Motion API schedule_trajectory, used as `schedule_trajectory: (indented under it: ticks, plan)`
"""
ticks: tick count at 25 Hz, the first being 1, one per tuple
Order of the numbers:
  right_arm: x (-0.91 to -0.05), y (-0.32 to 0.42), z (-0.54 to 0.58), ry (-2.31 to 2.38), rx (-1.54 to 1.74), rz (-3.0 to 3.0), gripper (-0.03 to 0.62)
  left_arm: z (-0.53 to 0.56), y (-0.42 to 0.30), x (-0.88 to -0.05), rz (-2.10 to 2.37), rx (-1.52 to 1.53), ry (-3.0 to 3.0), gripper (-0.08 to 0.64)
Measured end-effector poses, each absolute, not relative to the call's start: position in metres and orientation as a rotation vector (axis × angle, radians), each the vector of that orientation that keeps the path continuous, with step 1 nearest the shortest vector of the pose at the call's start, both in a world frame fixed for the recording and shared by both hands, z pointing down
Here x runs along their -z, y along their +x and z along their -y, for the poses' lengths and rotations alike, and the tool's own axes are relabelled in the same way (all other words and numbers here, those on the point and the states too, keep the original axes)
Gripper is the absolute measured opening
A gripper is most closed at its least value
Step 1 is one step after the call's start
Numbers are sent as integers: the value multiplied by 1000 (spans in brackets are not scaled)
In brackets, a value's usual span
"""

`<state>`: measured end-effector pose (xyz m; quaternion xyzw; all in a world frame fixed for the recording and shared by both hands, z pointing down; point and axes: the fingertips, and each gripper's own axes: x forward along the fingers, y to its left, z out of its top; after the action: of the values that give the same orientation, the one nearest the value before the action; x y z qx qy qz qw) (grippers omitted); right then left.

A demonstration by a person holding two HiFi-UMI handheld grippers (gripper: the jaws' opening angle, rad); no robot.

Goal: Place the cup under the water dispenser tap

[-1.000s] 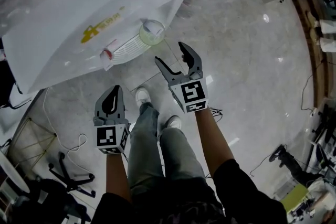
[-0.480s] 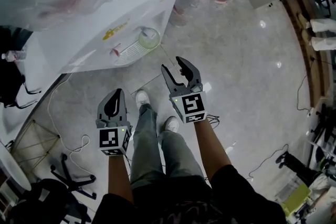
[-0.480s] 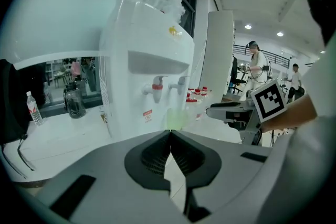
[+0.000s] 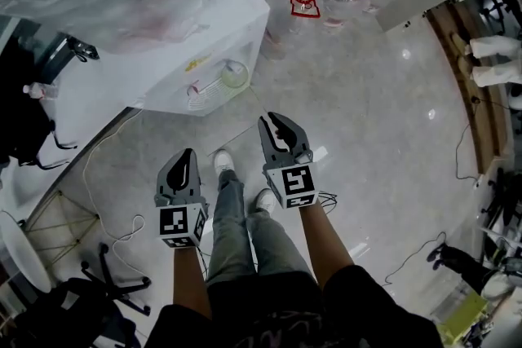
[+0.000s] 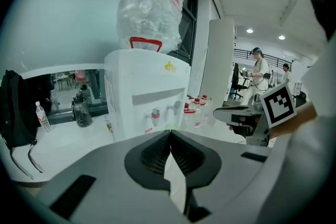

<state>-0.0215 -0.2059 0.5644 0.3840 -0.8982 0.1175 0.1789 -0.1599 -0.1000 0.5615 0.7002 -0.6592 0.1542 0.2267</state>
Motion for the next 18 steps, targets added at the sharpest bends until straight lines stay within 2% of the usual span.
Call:
schedule_trajectory:
  ticks: [4, 18]
  plan:
    - [-532, -9, 199, 1134, -334, 2542, 17, 95, -159, -532, 1850, -407, 1938, 15]
    - [-429, 19, 177, 1160, -323, 2587, 15, 81, -152, -438, 1932, -360, 1933, 15]
